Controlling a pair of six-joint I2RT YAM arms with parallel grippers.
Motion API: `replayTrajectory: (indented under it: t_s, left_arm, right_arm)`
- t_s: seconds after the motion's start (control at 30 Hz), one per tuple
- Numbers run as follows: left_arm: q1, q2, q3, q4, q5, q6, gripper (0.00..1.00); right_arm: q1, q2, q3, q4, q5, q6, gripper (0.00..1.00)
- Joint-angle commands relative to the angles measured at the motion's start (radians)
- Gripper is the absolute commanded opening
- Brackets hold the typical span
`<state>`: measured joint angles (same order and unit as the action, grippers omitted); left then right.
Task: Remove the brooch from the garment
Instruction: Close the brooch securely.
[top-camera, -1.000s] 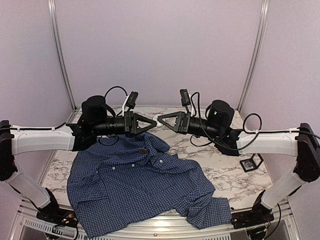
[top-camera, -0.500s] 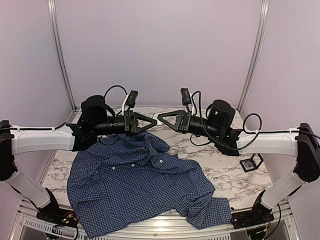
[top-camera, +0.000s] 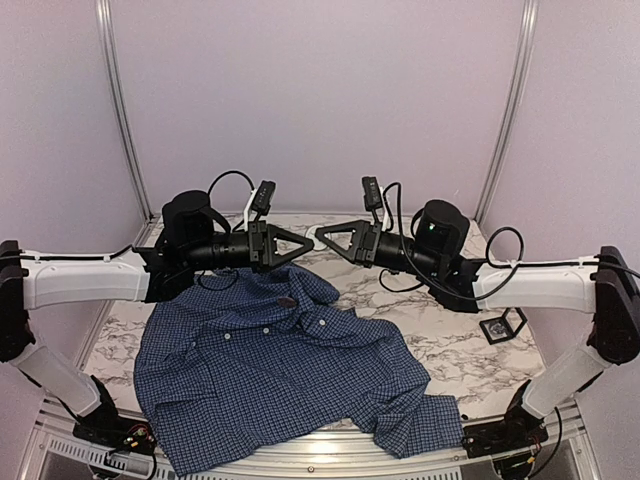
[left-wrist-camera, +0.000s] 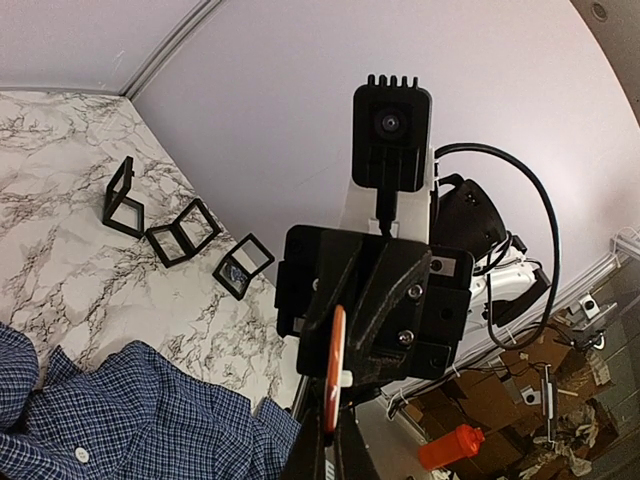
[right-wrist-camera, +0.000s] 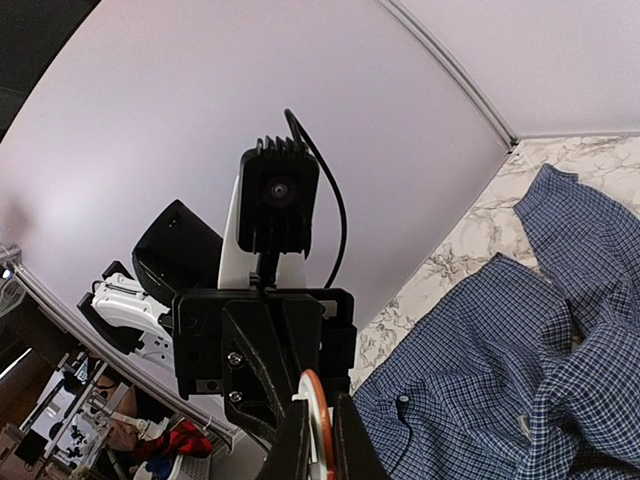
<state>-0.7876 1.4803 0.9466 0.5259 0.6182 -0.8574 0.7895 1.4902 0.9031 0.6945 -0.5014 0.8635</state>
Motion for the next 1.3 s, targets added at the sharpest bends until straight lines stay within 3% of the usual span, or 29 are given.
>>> replayTrajectory:
  t_s: [0.0, 0.53, 1.27]
  left_arm:
    - [-0.013, -0.005, -0.008, -0.017, 0.025, 0.006, 0.00]
    - [-0.013, 0.002, -0.031, 0.045, 0.013, -0.040, 0.00]
    - [-0.013, 0.020, -0.043, 0.088, 0.011, -0.060, 0.00]
  right_arm:
    - [-0.003, -0.032, 0.000, -0.004, 0.104, -0.010, 0.08]
    - [0.009, -0.051, -0.048, 0.103, 0.176, 0.016, 0.08]
    - [0.008, -0.061, -0.057, 0.109, 0.204, 0.006, 0.10]
